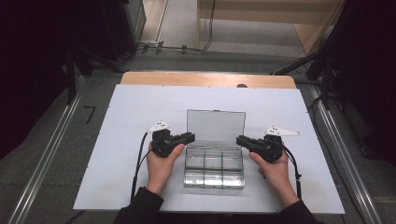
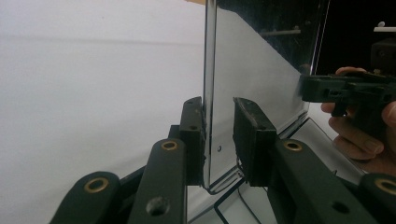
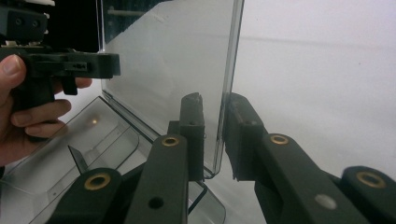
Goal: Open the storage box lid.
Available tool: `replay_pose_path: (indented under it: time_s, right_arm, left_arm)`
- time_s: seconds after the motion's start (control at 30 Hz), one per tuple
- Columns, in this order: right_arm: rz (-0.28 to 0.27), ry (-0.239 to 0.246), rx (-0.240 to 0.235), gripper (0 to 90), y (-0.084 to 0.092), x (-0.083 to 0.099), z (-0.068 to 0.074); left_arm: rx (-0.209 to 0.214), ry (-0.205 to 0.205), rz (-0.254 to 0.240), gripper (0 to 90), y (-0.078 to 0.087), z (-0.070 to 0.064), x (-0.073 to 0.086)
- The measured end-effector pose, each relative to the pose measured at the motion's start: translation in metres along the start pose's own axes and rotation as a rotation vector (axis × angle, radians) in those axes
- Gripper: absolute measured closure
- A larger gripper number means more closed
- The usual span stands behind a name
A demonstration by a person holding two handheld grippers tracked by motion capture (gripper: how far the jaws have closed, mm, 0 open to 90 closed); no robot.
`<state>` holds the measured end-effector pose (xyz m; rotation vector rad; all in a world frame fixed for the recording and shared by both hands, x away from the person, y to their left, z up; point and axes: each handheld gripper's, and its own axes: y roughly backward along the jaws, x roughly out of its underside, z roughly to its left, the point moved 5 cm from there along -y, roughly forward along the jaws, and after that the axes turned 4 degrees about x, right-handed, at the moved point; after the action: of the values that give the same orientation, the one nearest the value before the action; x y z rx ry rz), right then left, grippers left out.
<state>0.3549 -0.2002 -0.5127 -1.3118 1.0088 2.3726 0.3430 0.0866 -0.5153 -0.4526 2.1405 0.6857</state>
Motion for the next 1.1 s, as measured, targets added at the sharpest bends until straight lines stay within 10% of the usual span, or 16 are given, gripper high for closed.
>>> replay_pose_path:
  time_s: [1.1]
  right_arm:
    - [0.043,-0.084,-0.009,57.2,-0.017,0.009,-0.01]
  left_arm:
    - [-0.026,0.114,0.068,61.6,-0.009,0.009,0.011]
